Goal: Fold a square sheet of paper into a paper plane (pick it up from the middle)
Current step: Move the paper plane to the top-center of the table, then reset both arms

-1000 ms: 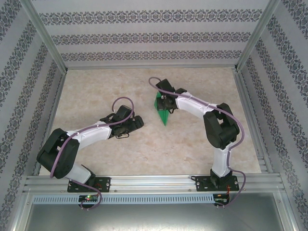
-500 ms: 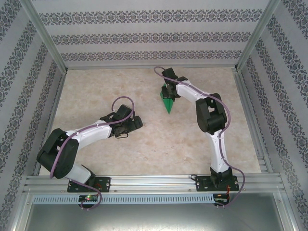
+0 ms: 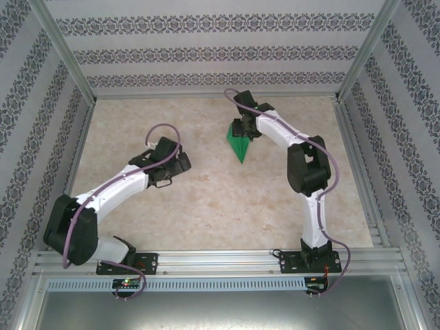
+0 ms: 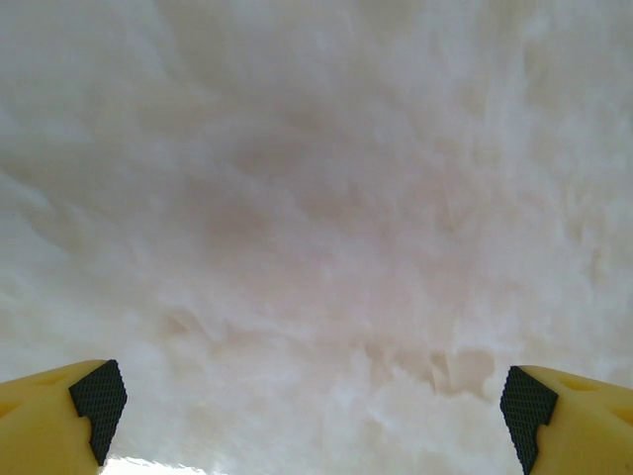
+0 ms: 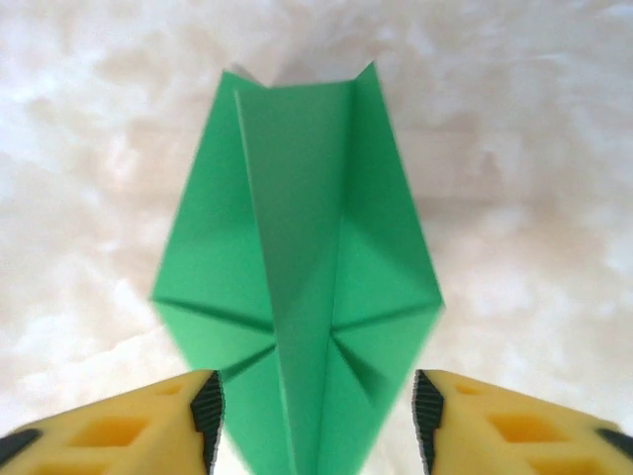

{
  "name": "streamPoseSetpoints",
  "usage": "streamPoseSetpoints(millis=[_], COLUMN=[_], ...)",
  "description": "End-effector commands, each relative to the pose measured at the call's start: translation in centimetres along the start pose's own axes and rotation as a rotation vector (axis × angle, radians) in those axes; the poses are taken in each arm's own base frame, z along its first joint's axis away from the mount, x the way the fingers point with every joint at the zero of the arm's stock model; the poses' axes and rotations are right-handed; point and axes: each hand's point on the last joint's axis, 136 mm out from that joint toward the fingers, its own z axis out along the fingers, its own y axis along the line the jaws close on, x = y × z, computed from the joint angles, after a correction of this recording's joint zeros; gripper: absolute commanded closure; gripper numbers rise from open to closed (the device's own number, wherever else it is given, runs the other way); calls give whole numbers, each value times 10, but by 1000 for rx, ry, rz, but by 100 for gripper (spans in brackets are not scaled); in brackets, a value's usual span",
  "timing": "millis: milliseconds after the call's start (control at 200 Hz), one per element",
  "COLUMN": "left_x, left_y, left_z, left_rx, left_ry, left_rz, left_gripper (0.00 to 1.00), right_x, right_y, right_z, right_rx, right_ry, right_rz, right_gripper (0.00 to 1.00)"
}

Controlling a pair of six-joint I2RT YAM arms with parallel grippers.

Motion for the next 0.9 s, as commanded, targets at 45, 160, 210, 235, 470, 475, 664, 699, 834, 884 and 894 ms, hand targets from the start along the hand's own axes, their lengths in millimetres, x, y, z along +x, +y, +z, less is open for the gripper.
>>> streamPoseSetpoints(millis=[45, 160, 210, 235, 470, 475, 664, 699, 834, 884, 894], left_x=[-53, -78, -84, -86, -87, -88, -77, -74, -70, -72, -72], left_y=[50, 84, 98, 104, 155, 155, 181, 184, 185, 179, 178], left_z=[-33, -48, -52, -54, -50, -49, -23, -19, -10, -8, -7], left_rx=[-163, -260, -299, -315, -436, -437, -473, -469, -403, -354, -343], left_ry=[-146, -235, -271, -289, -431, -435, -526, -544, -612, -611, -610], left_rz=[31, 17, 18, 21, 61, 63, 89, 92, 115, 128, 133], left_gripper=[0, 0, 0, 0, 0, 0, 0, 0, 0, 0, 0], right_x=[-27, -24, -20, -17, 46, 48, 86, 88, 91, 92, 92], right_y=[-23, -64, -88, -102, -209, -211, -250, -252, -258, -258, -258], right_z=[-93, -133, -148, -155, -174, -174, -152, -150, -134, -123, -120], right_rx=[-21, 42, 98, 132, 418, 424, 488, 487, 550, 563, 562], right_ry=[-194, -304, -368, -401, -525, -526, -662, -694, -695, -672, -666], right_rz=[78, 135, 159, 175, 339, 343, 427, 419, 315, 270, 261], right_gripper=[26, 11, 3, 2, 2, 2, 2, 2, 2, 2, 2])
